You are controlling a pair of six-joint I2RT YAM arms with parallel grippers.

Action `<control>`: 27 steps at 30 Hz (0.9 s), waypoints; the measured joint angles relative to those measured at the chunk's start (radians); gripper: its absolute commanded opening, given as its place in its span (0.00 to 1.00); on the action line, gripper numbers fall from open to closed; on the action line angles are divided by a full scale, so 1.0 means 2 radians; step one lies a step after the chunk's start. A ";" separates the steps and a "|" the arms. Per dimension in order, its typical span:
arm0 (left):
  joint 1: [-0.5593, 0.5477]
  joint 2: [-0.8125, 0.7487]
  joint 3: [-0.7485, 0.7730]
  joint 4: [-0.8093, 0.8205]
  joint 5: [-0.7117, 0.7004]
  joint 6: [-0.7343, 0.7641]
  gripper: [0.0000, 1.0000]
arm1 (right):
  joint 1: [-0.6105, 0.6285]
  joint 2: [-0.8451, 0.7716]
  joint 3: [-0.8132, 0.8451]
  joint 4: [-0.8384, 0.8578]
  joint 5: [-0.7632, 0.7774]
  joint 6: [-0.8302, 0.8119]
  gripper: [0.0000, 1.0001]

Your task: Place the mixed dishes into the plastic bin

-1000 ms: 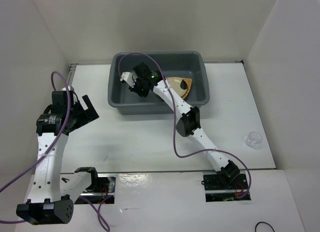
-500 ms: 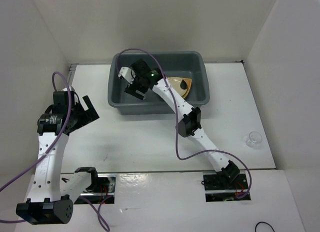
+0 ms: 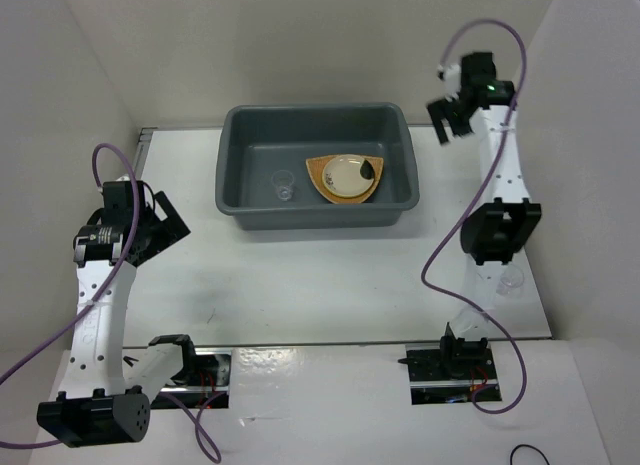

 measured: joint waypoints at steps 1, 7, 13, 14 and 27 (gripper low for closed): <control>0.004 0.000 0.000 0.000 -0.002 0.000 1.00 | -0.035 -0.023 -0.069 0.005 0.000 0.001 0.92; 0.012 -0.015 0.000 -0.002 -0.002 0.001 1.00 | -0.110 -0.183 -0.474 0.054 0.036 -0.004 0.88; 0.014 -0.016 0.000 -0.002 0.002 0.002 1.00 | -0.139 -0.306 -0.630 0.091 0.056 0.001 0.85; 0.013 -0.010 0.000 -0.002 0.003 0.002 1.00 | -0.152 -0.311 -0.645 0.100 0.059 0.003 0.85; 0.009 0.037 -0.001 0.002 0.011 0.003 1.00 | -0.196 -0.314 -0.742 0.151 0.062 0.004 0.77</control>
